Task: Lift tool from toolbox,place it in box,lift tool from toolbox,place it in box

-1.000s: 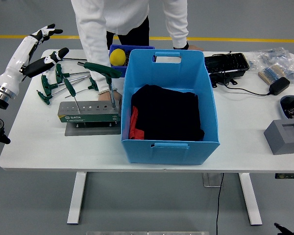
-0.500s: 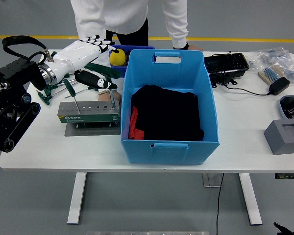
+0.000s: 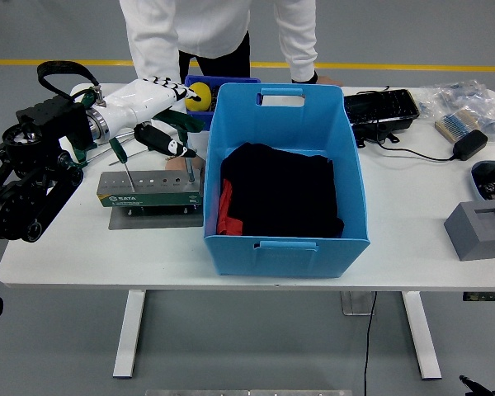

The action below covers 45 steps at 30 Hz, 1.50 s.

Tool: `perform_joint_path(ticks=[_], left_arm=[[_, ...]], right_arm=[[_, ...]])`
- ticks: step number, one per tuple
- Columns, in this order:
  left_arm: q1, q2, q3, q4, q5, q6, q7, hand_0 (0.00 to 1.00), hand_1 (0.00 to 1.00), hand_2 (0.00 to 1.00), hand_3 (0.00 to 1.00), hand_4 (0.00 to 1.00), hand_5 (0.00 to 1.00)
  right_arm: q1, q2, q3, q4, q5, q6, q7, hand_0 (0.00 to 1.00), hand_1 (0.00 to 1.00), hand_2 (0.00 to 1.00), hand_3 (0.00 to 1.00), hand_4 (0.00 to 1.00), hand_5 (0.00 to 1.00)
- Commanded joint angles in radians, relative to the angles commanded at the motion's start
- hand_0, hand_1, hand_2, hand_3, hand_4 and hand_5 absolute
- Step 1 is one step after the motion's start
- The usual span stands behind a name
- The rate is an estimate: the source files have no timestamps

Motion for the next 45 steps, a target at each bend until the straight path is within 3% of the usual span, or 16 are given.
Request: perform_joint_path(ticks=[3,4,9,10,16,17,19,21,22,27,28,34,35,45], left_arm=[[-0.020,-0.005,0.032,0.017,0.000,0.016,0.005,0.681,0.667,0.646,0.734,0.998,0.580],[-0.023,-0.006,0.037,0.019,0.000,0.019,0.006,0.539,0.498,0.458,0.595,0.998,0.592],[-0.050,-0.011,0.072,0.052,0.000,0.032,0.025,0.539,0.498,0.458,0.595,0.998,0.592],[-0.053,-0.014,0.074,0.058,0.000,0.029,0.030,0.465,0.373,0.371,0.484,0.998,0.629],[-0.061,-0.023,0.067,0.077,0.000,-0.010,0.067,0.465,0.373,0.371,0.484,0.998,0.629],[-0.061,-0.023,0.067,0.078,0.000,-0.017,0.073,0.416,0.336,0.337,0.425,0.998,0.660],[-0.060,-0.023,0.067,0.079,0.000,-0.025,0.083,0.416,0.336,0.337,0.425,0.998,0.660],[-0.061,-0.022,0.070,0.080,0.000,-0.025,0.089,0.416,0.336,0.337,0.425,0.998,0.660],[-0.061,-0.022,0.072,0.081,0.000,-0.025,0.090,0.319,0.291,0.289,0.381,0.998,0.681],[-0.067,-0.019,0.080,0.082,0.000,-0.030,0.093,0.319,0.291,0.289,0.381,0.998,0.681],[-0.068,-0.019,0.080,0.082,0.000,-0.031,0.094,0.262,0.228,0.247,0.309,0.998,0.684],[-0.070,-0.018,0.083,0.078,0.000,-0.033,0.098,0.262,0.228,0.247,0.309,0.998,0.684],[-0.070,-0.018,0.084,0.079,0.000,-0.033,0.099,0.214,0.175,0.193,0.243,0.998,0.694],[-0.068,-0.028,0.087,0.078,0.000,-0.037,0.108,0.199,0.164,0.179,0.229,0.998,0.711]], right_arm=[[0.002,0.000,0.000,0.000,-0.001,0.000,0.000,0.630,0.610,0.668,0.542,0.786,0.660],[0.002,0.000,0.001,0.000,-0.002,0.000,0.000,0.630,0.610,0.668,0.542,0.785,0.661],[0.002,-0.001,-0.002,0.001,0.001,0.001,0.000,0.630,0.610,0.668,0.542,0.785,0.661],[0.002,-0.001,-0.001,0.001,0.000,0.001,0.000,0.630,0.608,0.667,0.542,0.785,0.661],[0.002,-0.002,-0.002,0.001,0.000,0.001,0.000,0.630,0.608,0.667,0.542,0.785,0.661],[0.002,-0.002,-0.002,0.001,0.001,0.001,0.000,0.631,0.608,0.668,0.542,0.786,0.661],[0.001,-0.002,0.000,0.001,0.000,0.001,-0.001,0.631,0.608,0.668,0.542,0.786,0.661],[0.001,-0.002,-0.001,0.001,0.001,0.001,-0.001,0.631,0.608,0.668,0.542,0.786,0.661],[0.001,-0.002,-0.001,0.001,0.000,0.001,-0.001,0.631,0.607,0.667,0.542,0.785,0.661],[0.002,-0.003,0.002,0.002,-0.004,0.001,-0.002,0.631,0.607,0.667,0.542,0.785,0.661],[0.002,-0.003,0.002,0.002,-0.005,0.001,-0.002,0.631,0.607,0.667,0.542,0.785,0.660],[0.002,-0.003,0.003,0.002,-0.006,0.001,-0.002,0.631,0.607,0.667,0.542,0.785,0.660],[0.002,-0.003,0.002,0.002,-0.005,0.001,-0.002,0.631,0.606,0.668,0.541,0.785,0.659],[-0.001,-0.003,0.005,0.002,-0.009,0.002,-0.003,0.631,0.607,0.668,0.542,0.785,0.659]])
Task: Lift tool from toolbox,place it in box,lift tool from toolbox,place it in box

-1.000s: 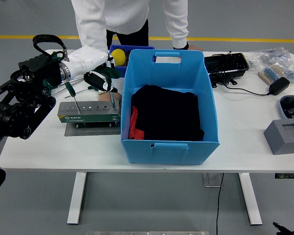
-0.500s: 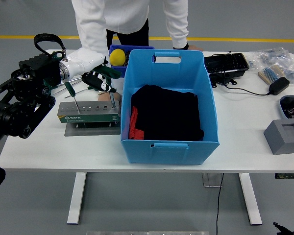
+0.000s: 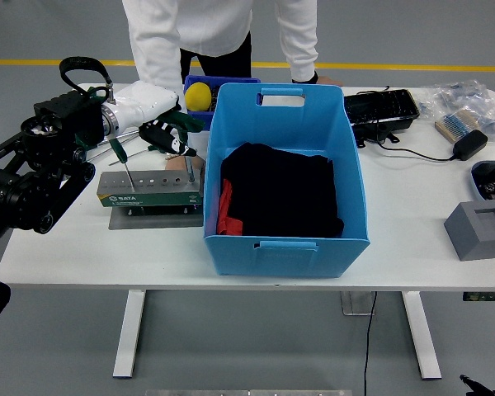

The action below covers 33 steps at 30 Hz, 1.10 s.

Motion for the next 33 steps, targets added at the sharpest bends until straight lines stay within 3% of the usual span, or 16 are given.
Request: perform_joint_path(ticks=[2,6,7,13,14,24,33], left_arm=[[0.000,-0.003,0.001,-0.002,0.000,-0.003,0.003,0.174,0.107,0.138,0.184,0.998,0.734],[0.001,-0.009,0.004,-0.002,0.000,-0.010,0.010,0.174,0.107,0.138,0.184,0.998,0.734],[0.001,-0.010,0.005,-0.001,0.000,-0.010,0.011,0.143,0.065,0.091,0.143,0.998,0.750],[0.003,-0.013,0.011,0.003,0.000,-0.007,0.014,0.143,0.065,0.091,0.143,0.998,0.750],[0.003,-0.013,0.011,0.003,0.000,-0.006,0.015,0.084,0.002,0.042,0.091,0.998,0.757],[0.002,-0.012,0.011,0.007,0.000,0.001,0.015,0.062,0.002,0.015,0.073,0.998,0.759],[-0.001,-0.011,0.004,0.003,0.000,0.035,-0.004,0.055,0.002,0.002,0.026,0.998,0.794]], right_arm=[[-0.001,0.000,0.002,0.000,-0.003,0.000,-0.001,0.631,0.606,0.668,0.541,0.785,0.659],[-0.002,0.000,0.002,0.000,-0.004,0.000,-0.001,0.631,0.606,0.668,0.541,0.785,0.659],[-0.002,0.000,0.002,0.000,-0.004,0.000,-0.001,0.631,0.606,0.668,0.541,0.785,0.659],[-0.004,0.000,0.004,0.001,-0.006,0.000,-0.002,0.631,0.606,0.668,0.541,0.785,0.659],[-0.005,0.001,0.004,0.001,-0.006,0.000,-0.002,0.631,0.606,0.668,0.541,0.785,0.660],[-0.004,0.000,0.004,0.001,-0.005,0.000,-0.002,0.631,0.606,0.668,0.542,0.785,0.659],[-0.002,-0.001,0.001,0.001,0.000,0.000,-0.001,0.632,0.606,0.668,0.541,0.785,0.660]])
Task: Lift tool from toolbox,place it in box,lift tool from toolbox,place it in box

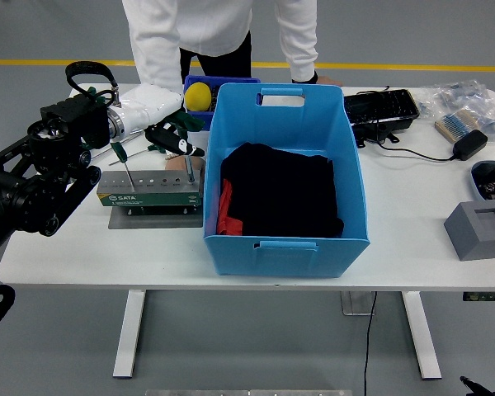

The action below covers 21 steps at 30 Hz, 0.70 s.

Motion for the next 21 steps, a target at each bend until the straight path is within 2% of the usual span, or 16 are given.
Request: perform_joint_path(ticks=[10,11,16,17,21], left_arm=[[-0.014,0.017,-0.017,-0.021,-0.007,0.027,-0.020,0.051,0.002,0.002,0.018,0.998,0.796],[-0.016,0.019,-0.017,-0.023,-0.010,0.027,-0.020,0.047,0.002,0.002,0.018,0.998,0.773],[-0.042,0.037,-0.010,-0.035,-0.061,0.027,-0.024,0.047,0.002,0.002,0.018,0.998,0.773],[-0.046,0.040,-0.010,-0.036,-0.068,0.027,-0.024,0.055,0.002,0.002,0.007,0.948,0.753],[-0.073,0.057,-0.008,-0.047,-0.097,0.023,-0.020,0.055,0.002,0.002,0.007,0.948,0.753]], right_arm=[[0.002,-0.002,-0.004,0.000,0.008,-0.001,0.003,0.631,0.605,0.668,0.541,0.785,0.659],[0.001,-0.002,-0.004,0.000,0.008,-0.001,0.003,0.630,0.604,0.668,0.541,0.784,0.659],[0.002,-0.002,-0.003,0.000,0.008,-0.001,0.002,0.630,0.604,0.668,0.541,0.784,0.659],[0.002,-0.002,-0.002,0.000,0.007,-0.001,0.002,0.628,0.605,0.667,0.542,0.785,0.660],[0.002,-0.003,-0.001,0.000,0.006,-0.001,0.001,0.628,0.605,0.667,0.542,0.785,0.660]])
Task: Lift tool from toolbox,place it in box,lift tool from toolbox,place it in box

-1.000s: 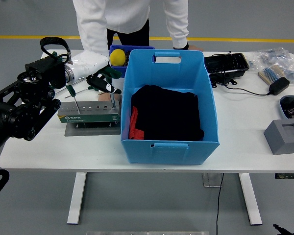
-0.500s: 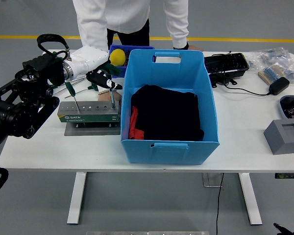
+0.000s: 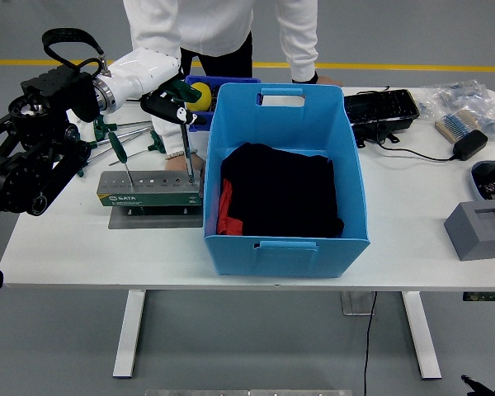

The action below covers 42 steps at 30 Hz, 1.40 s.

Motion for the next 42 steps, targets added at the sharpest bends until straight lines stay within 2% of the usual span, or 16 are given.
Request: perform_joint_path(ticks=[1,2,7,8,19,20,31,37,38,42], left_arm=[[-0.006,0.003,0.001,-0.002,-0.004,0.000,0.001,0.055,0.002,0.002,0.007,0.948,0.753],[-0.016,0.009,0.003,-0.004,-0.009,0.001,0.002,0.060,0.002,0.002,0.008,0.842,0.686],[-0.052,0.030,0.010,-0.012,-0.025,0.006,0.001,0.060,0.002,0.002,0.008,0.842,0.686],[-0.060,0.034,0.012,-0.015,-0.029,0.007,0.001,0.060,0.002,0.002,0.014,0.762,0.594],[-0.121,0.063,0.056,-0.053,-0.094,0.002,0.008,0.062,0.002,0.002,0.015,0.750,0.572],[-0.126,0.064,0.063,-0.057,-0.101,0.002,0.009,0.062,0.002,0.002,0.012,0.721,0.592],[-0.149,0.051,0.098,-0.134,-0.153,-0.008,0.032,0.062,0.002,0.002,0.013,0.686,0.630],[-0.153,0.027,0.100,-0.165,-0.154,-0.004,0.035,0.068,0.002,0.003,0.015,0.668,0.637],[-0.153,0.021,0.102,-0.169,-0.153,-0.004,0.036,0.068,0.002,0.005,0.019,0.668,0.612],[-0.157,0.001,0.127,-0.177,-0.165,-0.007,0.034,0.068,0.002,0.005,0.019,0.668,0.612]], right_arm=[[0.000,0.000,0.000,0.000,0.000,0.000,0.000,0.628,0.605,0.667,0.542,0.785,0.660],[0.000,0.000,0.000,0.000,0.000,0.000,0.000,0.627,0.603,0.666,0.541,0.785,0.660],[0.001,-0.002,0.000,0.000,0.001,0.000,0.000,0.627,0.603,0.666,0.541,0.785,0.660],[0.001,-0.002,0.001,0.000,0.001,0.000,0.000,0.627,0.603,0.666,0.541,0.784,0.660],[0.000,-0.002,0.009,0.001,-0.009,0.000,-0.003,0.627,0.602,0.666,0.541,0.783,0.658],[-0.001,-0.002,0.010,0.001,-0.011,0.001,-0.004,0.629,0.604,0.666,0.541,0.784,0.660],[-0.008,0.000,0.014,0.003,-0.015,0.001,-0.007,0.628,0.603,0.666,0.541,0.784,0.659],[-0.010,-0.002,0.012,0.004,-0.014,0.001,-0.007,0.629,0.603,0.666,0.542,0.784,0.659],[-0.010,-0.002,0.012,0.004,-0.014,0.001,-0.007,0.632,0.603,0.666,0.541,0.784,0.659],[-0.009,-0.004,0.012,0.004,-0.013,0.001,-0.007,0.632,0.603,0.666,0.541,0.784,0.659]])
